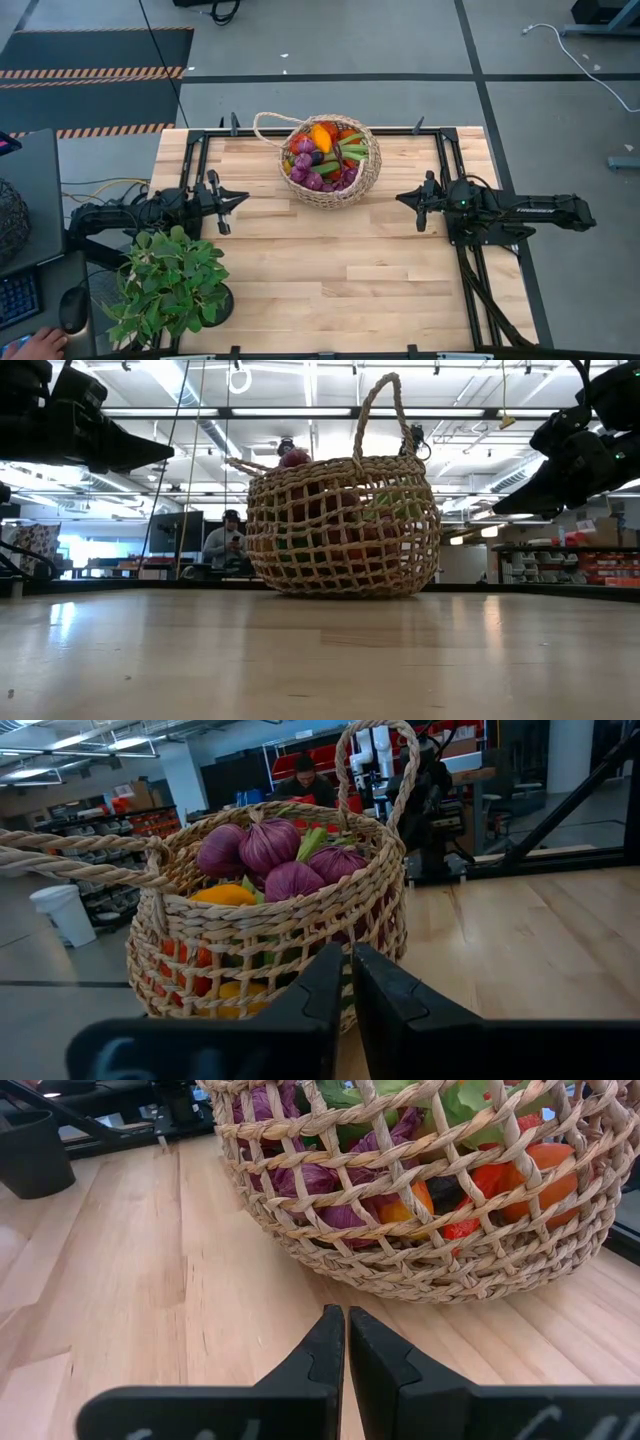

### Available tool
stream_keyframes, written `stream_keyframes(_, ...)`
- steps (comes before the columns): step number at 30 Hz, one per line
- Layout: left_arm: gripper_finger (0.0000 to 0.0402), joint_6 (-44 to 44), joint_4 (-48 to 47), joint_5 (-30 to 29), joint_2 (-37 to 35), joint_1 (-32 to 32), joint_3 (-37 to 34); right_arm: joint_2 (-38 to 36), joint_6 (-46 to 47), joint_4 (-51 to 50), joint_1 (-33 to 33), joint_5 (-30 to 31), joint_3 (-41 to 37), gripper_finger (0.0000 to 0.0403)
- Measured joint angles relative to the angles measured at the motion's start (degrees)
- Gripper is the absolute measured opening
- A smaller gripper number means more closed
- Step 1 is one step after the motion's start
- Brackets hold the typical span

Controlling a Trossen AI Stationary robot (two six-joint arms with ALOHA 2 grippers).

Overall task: Build produce basket
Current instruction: Return to Home Position

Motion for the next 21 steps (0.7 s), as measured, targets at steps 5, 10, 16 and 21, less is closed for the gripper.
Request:
stream_keyframes(5,0.0029,0.0,0.0,0.0,0.01,0.0,0.0,0.0,0.0,0.0,0.0,0.0,0.0,0.0024)
stream_keyframes(10,0.0027,0.0,-0.01,-0.01,0.01,0.01,0.0,0.0,0.0,0.0,0.0,0.0,0.0,0.0024)
stream_keyframes(16,0.0036,0.01,0.0,-0.02,0.02,-0.01,0.0,0.0,0.0,0.0,-0.01,0.01,0.0,0.0024)
stream_keyframes(21,0.003,0.01,-0.01,0.0,0.01,0.01,0.0,-0.02,0.0,0.0,0.0,0.0,0.0,0.0024)
